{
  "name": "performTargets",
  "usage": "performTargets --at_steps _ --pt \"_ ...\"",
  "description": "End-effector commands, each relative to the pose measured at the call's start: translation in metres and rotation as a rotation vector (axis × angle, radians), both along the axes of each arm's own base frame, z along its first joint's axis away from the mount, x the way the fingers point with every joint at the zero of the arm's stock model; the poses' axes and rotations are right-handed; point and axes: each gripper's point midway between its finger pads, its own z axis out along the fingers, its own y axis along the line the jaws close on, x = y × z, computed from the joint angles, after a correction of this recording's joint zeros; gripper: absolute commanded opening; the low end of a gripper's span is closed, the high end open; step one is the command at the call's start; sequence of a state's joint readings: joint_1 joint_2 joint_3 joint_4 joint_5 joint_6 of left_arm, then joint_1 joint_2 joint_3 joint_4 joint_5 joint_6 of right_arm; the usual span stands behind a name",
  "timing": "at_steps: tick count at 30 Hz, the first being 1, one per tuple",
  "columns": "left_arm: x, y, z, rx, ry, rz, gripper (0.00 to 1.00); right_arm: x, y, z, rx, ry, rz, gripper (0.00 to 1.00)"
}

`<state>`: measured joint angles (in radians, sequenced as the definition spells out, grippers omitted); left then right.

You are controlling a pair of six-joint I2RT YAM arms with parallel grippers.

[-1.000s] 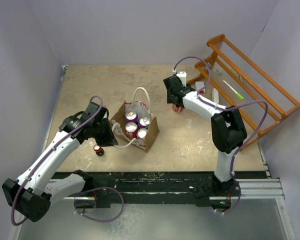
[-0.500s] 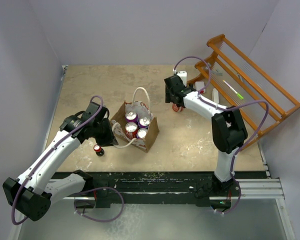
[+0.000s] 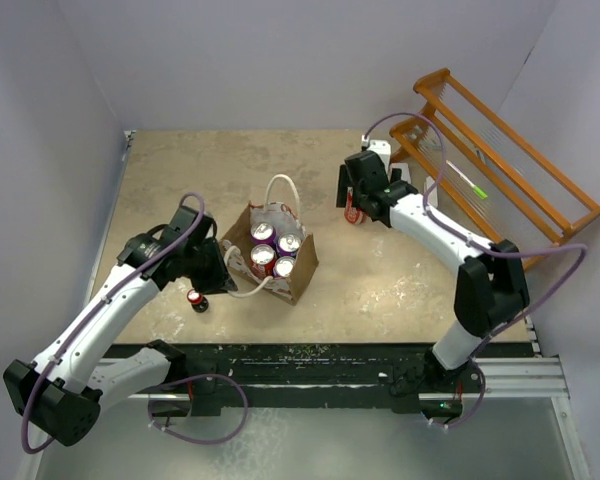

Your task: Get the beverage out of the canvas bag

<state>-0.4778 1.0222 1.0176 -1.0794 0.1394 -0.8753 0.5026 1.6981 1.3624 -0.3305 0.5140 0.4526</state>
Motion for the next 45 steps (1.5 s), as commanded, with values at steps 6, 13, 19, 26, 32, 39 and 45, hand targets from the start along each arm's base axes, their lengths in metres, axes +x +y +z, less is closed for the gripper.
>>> performTargets --at_steps 6,13,19,26,32,39,45 --pt "-0.005 -0.007 -0.004 -0.061 0.002 -0.016 0.0 -0.088 -0.006 -0.039 0.187 0.153 0.038 1.0" --pt "-0.01 -0.008 -0.003 -0.076 0.001 -0.031 0.0 -0.132 0.032 -0.039 0.46 0.203 0.159 0.99" --pt "-0.01 -0.008 -0.005 -0.073 0.002 -0.045 0.0 -0.137 0.095 0.026 0.618 0.101 0.338 0.98" --pt "-0.01 -0.008 -0.006 -0.066 0.002 -0.063 0.0 -0.14 0.181 0.094 0.54 0.004 0.558 1.0" --pt "-0.01 -0.007 -0.005 -0.065 -0.005 -0.059 0.0 -0.13 0.216 0.089 0.31 0.027 0.579 1.0" --pt "-0.007 -0.007 -0.004 -0.06 -0.01 -0.058 0.0 -0.106 0.228 0.053 0.119 0.115 0.537 1.0" --pt "-0.003 -0.008 -0.004 -0.051 -0.009 -0.056 0.0 -0.092 0.238 0.038 0.043 0.136 0.53 1.0"
